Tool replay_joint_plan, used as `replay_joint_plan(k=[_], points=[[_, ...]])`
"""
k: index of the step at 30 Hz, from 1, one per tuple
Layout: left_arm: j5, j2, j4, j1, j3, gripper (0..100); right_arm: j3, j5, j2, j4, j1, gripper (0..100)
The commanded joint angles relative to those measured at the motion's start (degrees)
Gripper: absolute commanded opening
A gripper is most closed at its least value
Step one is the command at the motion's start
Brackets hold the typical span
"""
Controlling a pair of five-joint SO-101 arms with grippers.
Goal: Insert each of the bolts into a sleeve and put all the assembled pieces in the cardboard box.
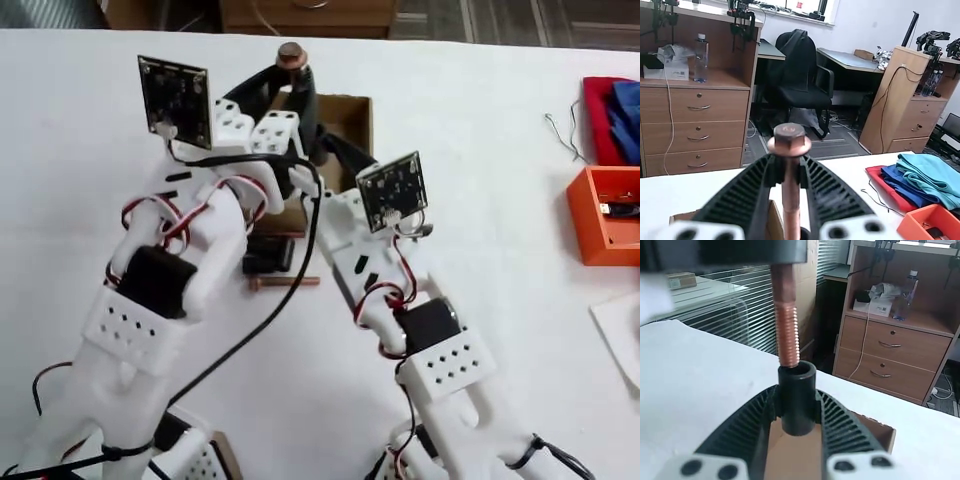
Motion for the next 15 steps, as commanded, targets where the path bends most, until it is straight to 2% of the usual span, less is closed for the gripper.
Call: replay_joint_plan(k=[1,11,15], points=[[-0.1,0.1,-0.1,2.5,-0.7,3,-0.8,0.4,-2.3,-1.8,0.1,2.2],[-0.4,0.1,0.1,3.3,2.0,3,-0.8,0.4,-2.3,-1.8,0.1,2.2],[-0.4,0.1,4.8,3.5,2.0,3,-0.8,0.4,-2.3,-1.8,0.1,2.2]])
